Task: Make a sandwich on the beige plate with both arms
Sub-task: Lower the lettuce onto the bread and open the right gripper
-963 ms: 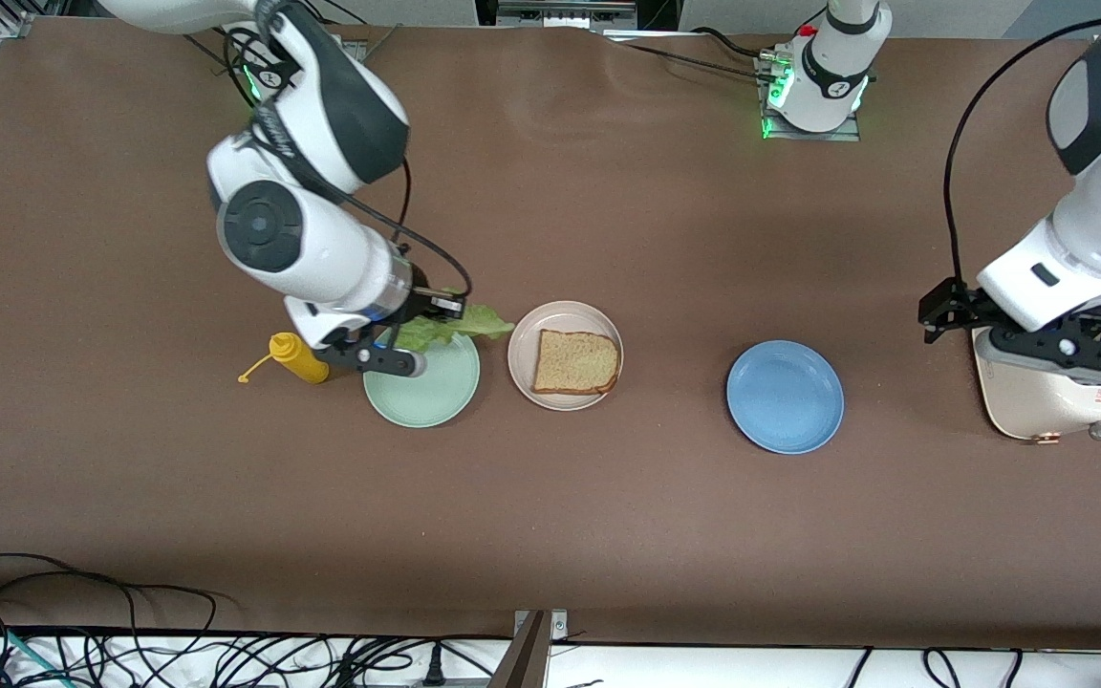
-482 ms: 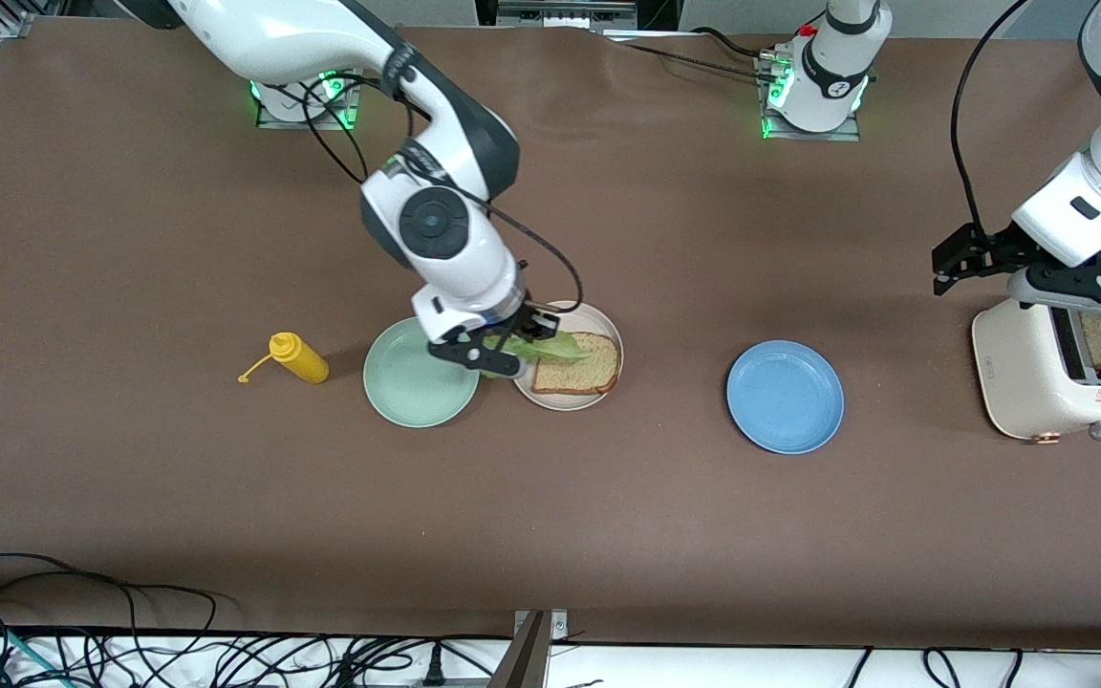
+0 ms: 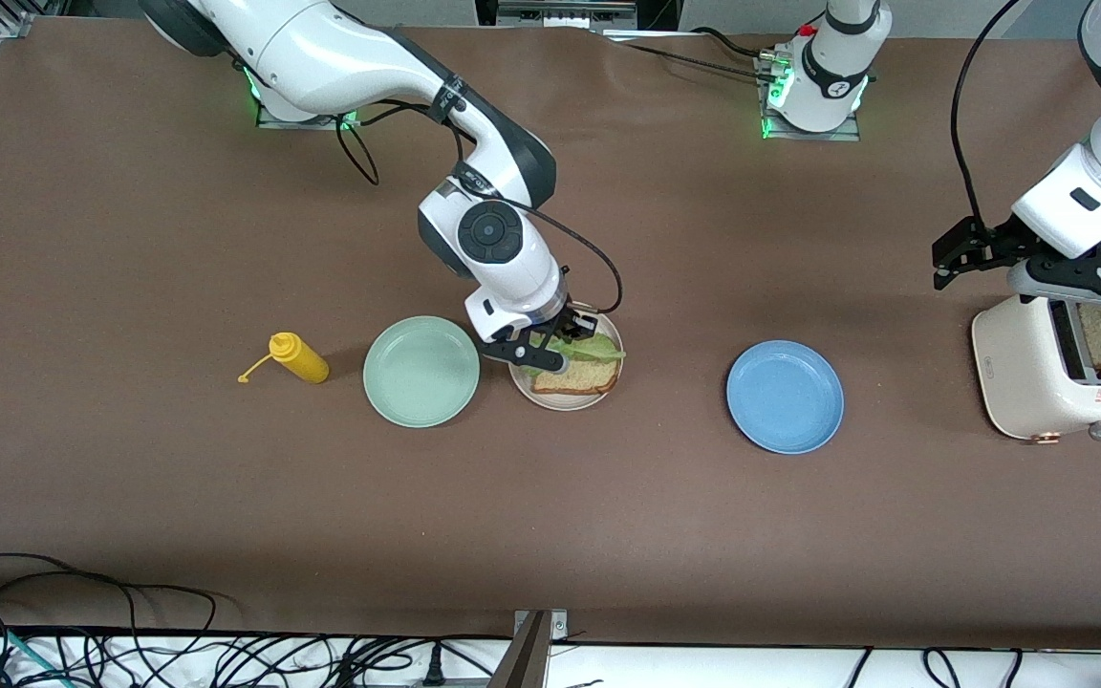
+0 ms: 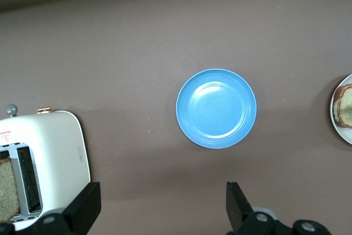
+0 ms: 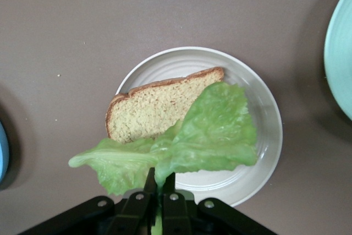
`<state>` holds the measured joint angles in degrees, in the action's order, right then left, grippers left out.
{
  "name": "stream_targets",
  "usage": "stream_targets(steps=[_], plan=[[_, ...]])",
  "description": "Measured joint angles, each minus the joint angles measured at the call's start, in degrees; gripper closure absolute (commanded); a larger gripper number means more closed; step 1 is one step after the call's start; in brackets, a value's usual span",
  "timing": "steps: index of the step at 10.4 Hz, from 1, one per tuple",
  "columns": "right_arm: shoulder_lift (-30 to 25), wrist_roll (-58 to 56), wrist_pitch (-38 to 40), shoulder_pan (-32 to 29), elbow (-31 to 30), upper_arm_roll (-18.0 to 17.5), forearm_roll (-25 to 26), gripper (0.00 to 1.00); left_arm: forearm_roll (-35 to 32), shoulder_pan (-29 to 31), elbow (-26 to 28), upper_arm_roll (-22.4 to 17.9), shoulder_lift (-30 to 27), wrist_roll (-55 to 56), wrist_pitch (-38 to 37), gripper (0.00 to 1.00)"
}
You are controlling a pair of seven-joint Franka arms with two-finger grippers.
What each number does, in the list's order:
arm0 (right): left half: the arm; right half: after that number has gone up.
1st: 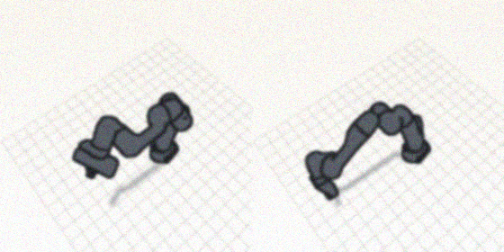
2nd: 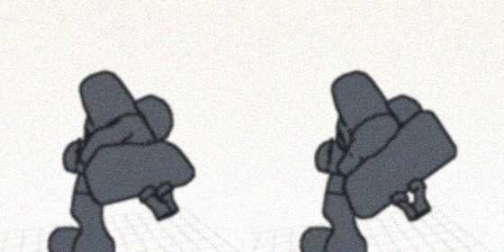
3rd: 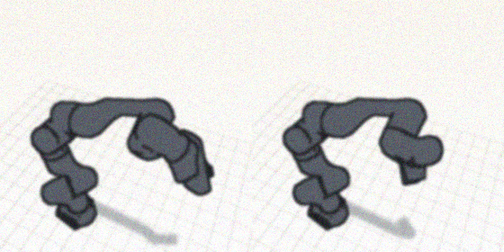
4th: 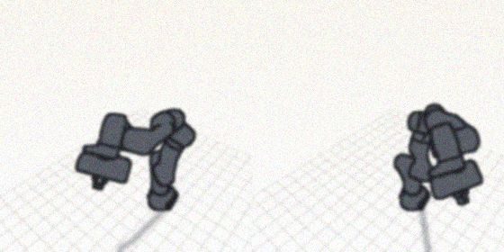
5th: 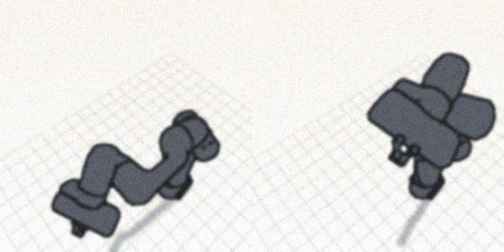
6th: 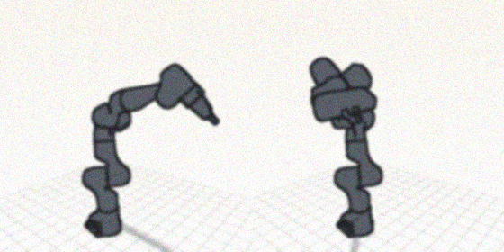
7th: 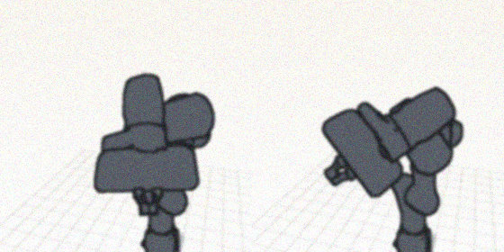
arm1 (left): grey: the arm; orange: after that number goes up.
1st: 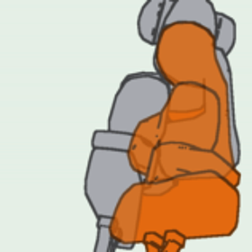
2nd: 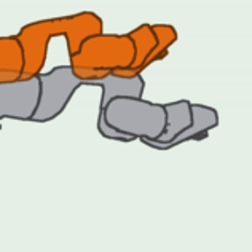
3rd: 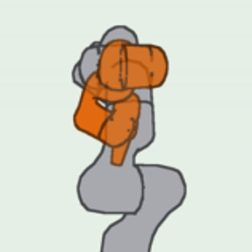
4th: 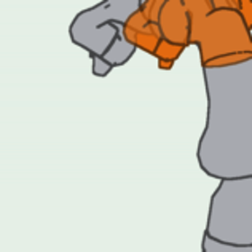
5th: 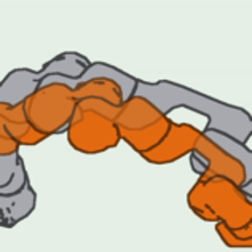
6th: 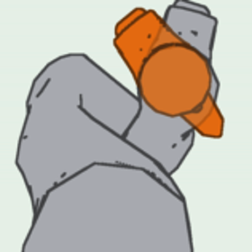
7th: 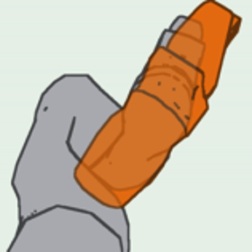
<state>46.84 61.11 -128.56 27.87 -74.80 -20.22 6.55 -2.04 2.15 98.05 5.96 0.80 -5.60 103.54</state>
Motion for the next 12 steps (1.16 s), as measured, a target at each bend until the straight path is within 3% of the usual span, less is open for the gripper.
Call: stream_targets(steps=[2,3,4,5,6,12], plan=[[0.8,0.0,-0.2,1.3,0.0,1.8,0.6,1.0,0.0,0.1,0.0,-0.1,0.0,0.0,0.0,0.0],[1.2,0.0,-0.4,1.6,0.0,2.4,0.8,0.76,0.0,0.1,0.0,-0.2,0.0,0.0,0.0,0.0],[1.5,0.0,-0.5,1.6,0.0,2.6,1.5,0.64,0.0,0.1,0.0,-0.2,0.0,0.0,0.0,0.0],[1.6,0.1,-0.5,1.6,0.0,2.7,2.3,0.25,0.0,0.1,0.0,-0.2,0.0,0.0,0.0,0.0],[1.6,0.1,-0.5,1.6,0.0,2.7,2.7,0.03,0.0,0.1,0.0,-0.2,0.0,0.0,0.1,0.0],[1.3,2.1,0.5,2.2,0.7,2.7,2.8,0.0,0.0,0.3,-0.1,-0.4,0.0,0.0,0.1,0.0]])
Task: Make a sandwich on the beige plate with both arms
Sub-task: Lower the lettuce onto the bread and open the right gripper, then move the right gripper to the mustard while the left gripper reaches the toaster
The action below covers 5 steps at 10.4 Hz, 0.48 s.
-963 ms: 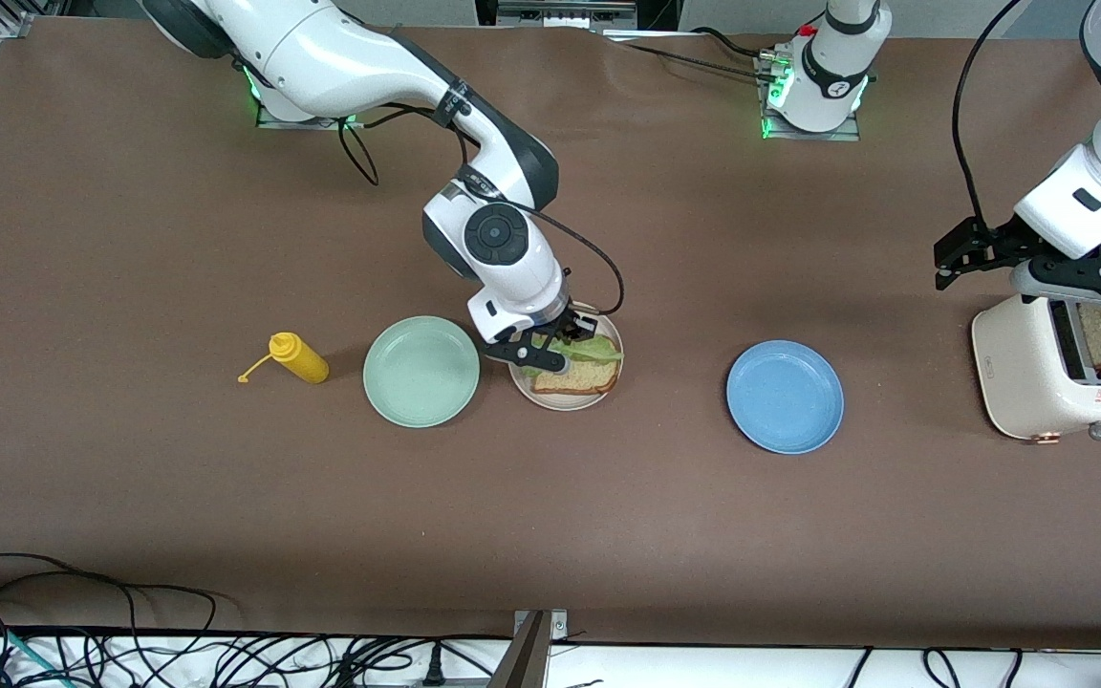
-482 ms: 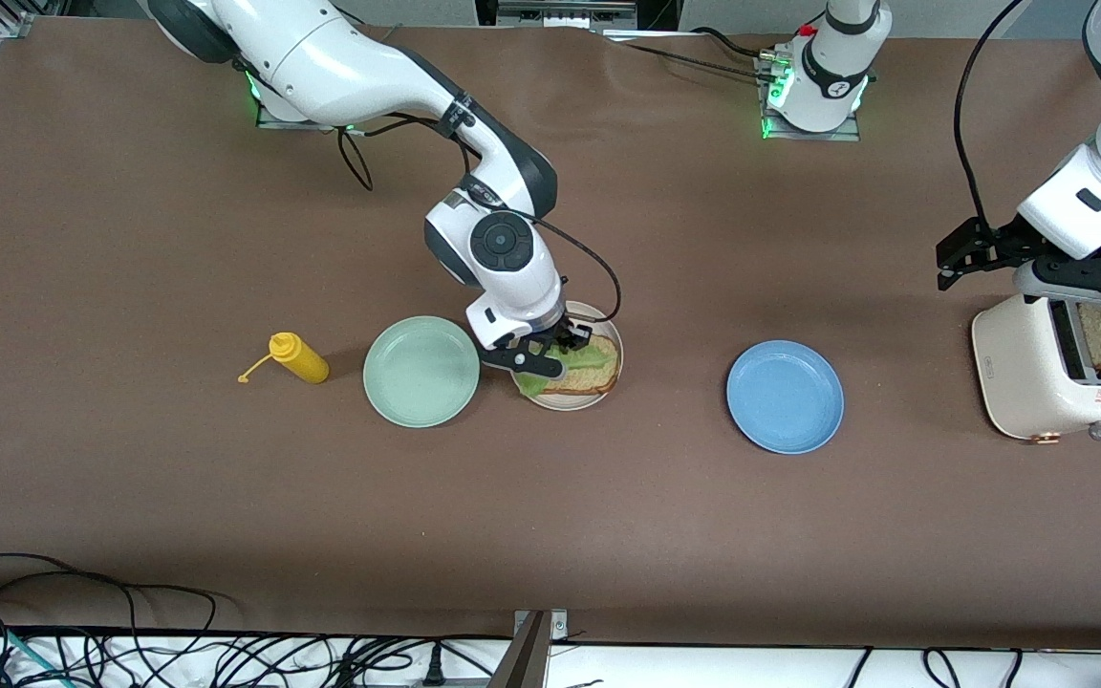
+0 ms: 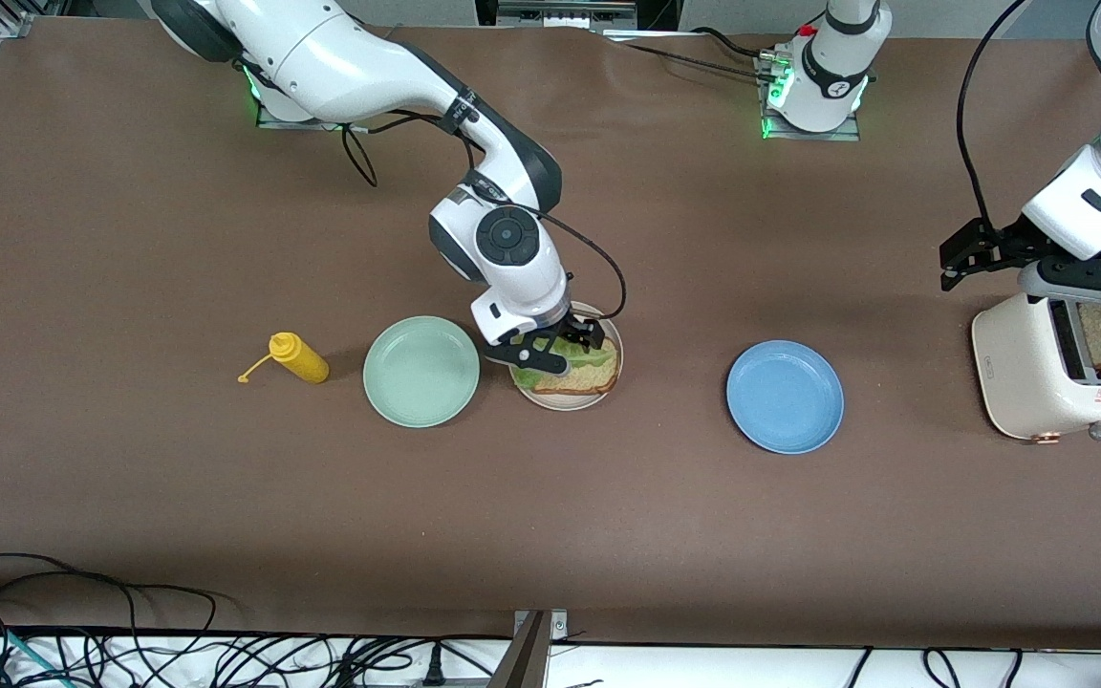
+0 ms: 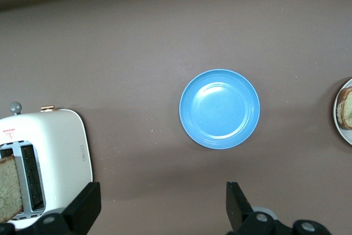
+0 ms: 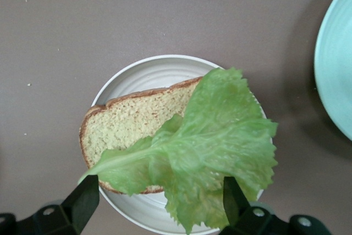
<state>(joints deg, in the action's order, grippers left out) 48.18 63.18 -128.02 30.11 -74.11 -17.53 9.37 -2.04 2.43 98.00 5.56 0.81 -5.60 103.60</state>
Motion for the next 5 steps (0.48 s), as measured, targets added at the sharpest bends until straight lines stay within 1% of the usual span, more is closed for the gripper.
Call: stream_targets(steps=[3,5], plan=[[-2.3,0.1,5.8,-0.8,0.8,0.4,0.0,0.0,0.0,0.0,0.0,0.0,0.0,0.0,0.0,0.0],[-5.1,0.0,10.5,-3.1,0.9,0.5,0.0,0.0,0.0,0.0,0.0,0.0,0.0,0.0,0.0,0.0]])
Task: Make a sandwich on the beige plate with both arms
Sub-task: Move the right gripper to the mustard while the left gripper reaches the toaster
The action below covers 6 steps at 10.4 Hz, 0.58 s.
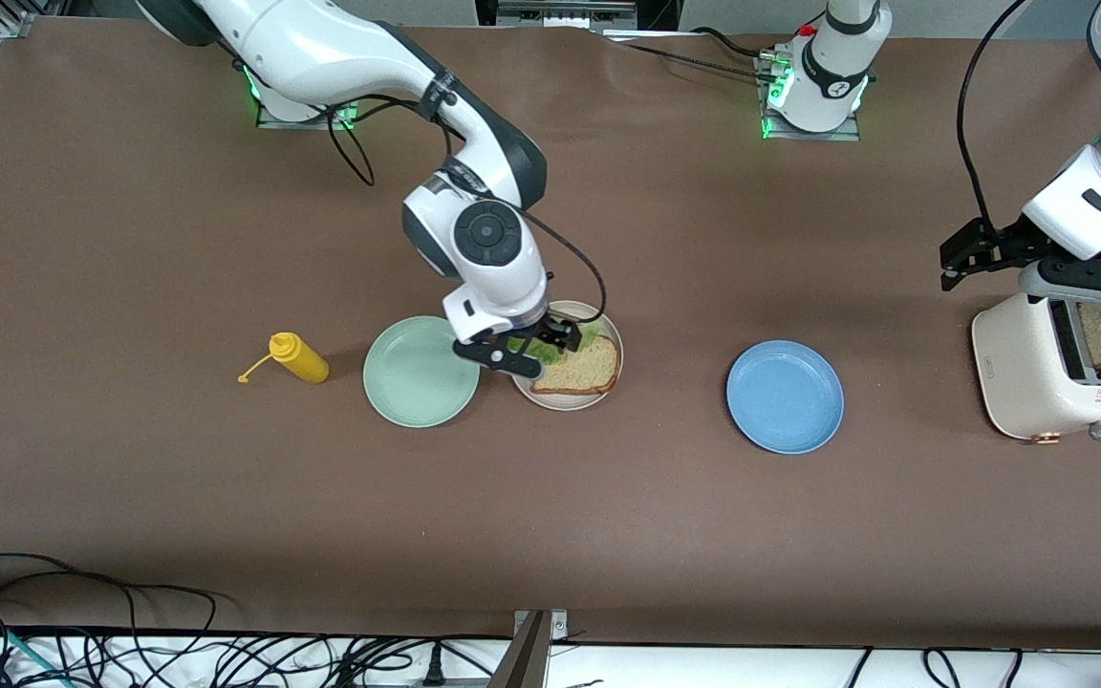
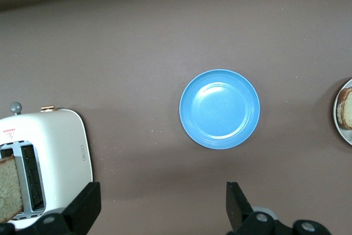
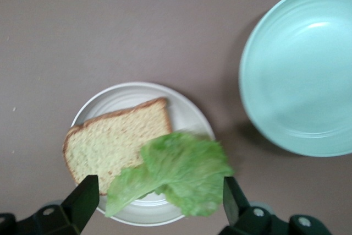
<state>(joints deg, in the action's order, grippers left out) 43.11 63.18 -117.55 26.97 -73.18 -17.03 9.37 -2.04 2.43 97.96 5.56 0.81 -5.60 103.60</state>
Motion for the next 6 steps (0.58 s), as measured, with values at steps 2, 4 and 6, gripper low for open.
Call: stream_targets(steps=[2,4,6], plan=[[-2.7,-3.7,5.1,-2.8,0.1,0.0,-0.9,0.0,0.0,0.0,0.0,0.0,0.0,0.0,0.0,0.0],[-6.2,-8.4,10.9,-6.0,0.2,0.1,-2.3,0.0,0.0,0.0,0.0,0.0,0.0,0.0,0.0,0.0],[-8.9,-13.0,15.7,-8.4,0.2,0.1,-2.7,0.0,0.0,0.0,-0.1,-0.1,0.0,0.0,0.0,0.0]])
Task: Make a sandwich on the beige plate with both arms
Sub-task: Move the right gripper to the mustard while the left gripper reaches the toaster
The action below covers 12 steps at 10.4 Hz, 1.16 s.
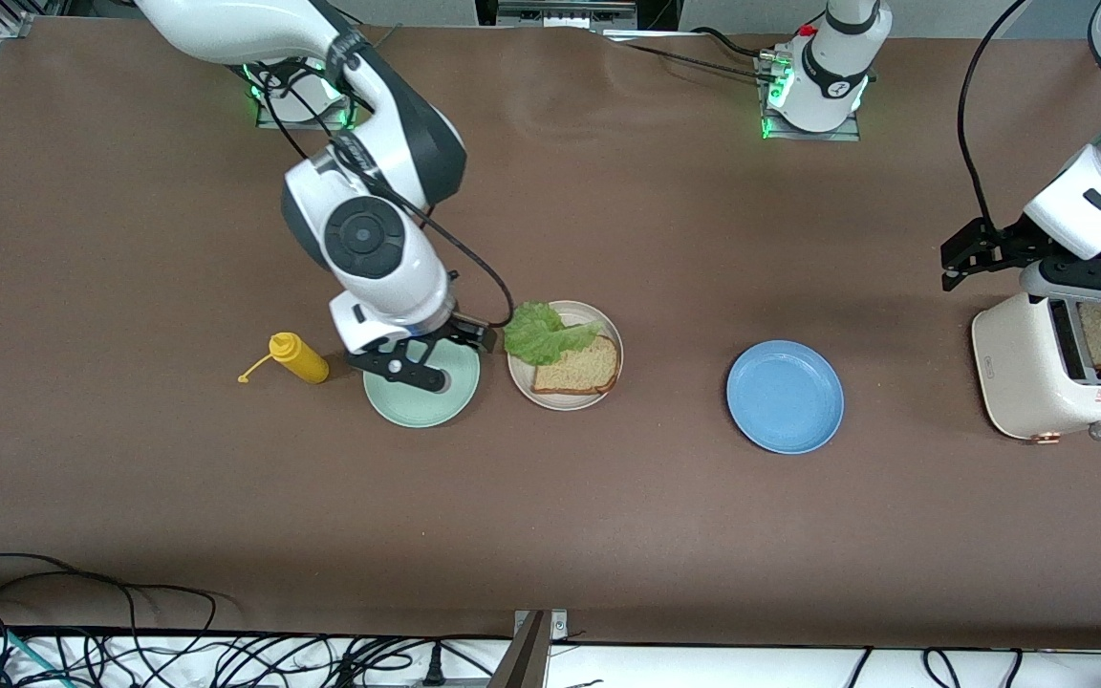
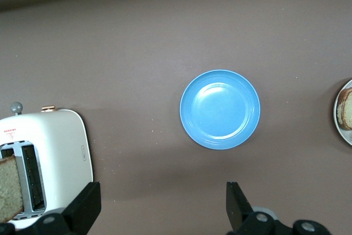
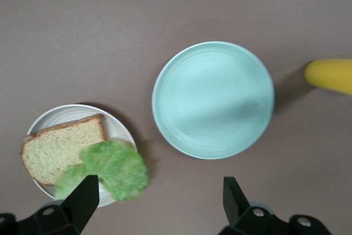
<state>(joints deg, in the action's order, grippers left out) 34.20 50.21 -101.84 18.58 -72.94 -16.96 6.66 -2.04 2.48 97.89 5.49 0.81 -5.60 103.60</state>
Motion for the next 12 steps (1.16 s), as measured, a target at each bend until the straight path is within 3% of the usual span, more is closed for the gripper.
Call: stream_targets(steps=[3,6,10,12], plan=[[-2.8,-8.2,6.0,-3.4,0.0,0.1,-0.3,0.0,0.0,2.0,0.0,-0.2,0.3,0.0,0.0,0.0],[-6.2,-15.6,8.7,-6.9,-1.1,0.3,-0.5,0.0,0.0,8.7,-0.3,-0.4,1.4,-4.1,0.4,0.0],[-15.8,-29.6,9.2,-7.4,-11.2,5.4,-0.5,0.0,0.0,19.4,-4.6,-0.6,7.7,-16.0,1.1,0.0],[-20.1,-33.7,7.6,-8.0,-16.4,6.2,-0.6,0.0,-0.3,22.2,-5.2,-0.7,10.4,-18.2,2.0,0.0]])
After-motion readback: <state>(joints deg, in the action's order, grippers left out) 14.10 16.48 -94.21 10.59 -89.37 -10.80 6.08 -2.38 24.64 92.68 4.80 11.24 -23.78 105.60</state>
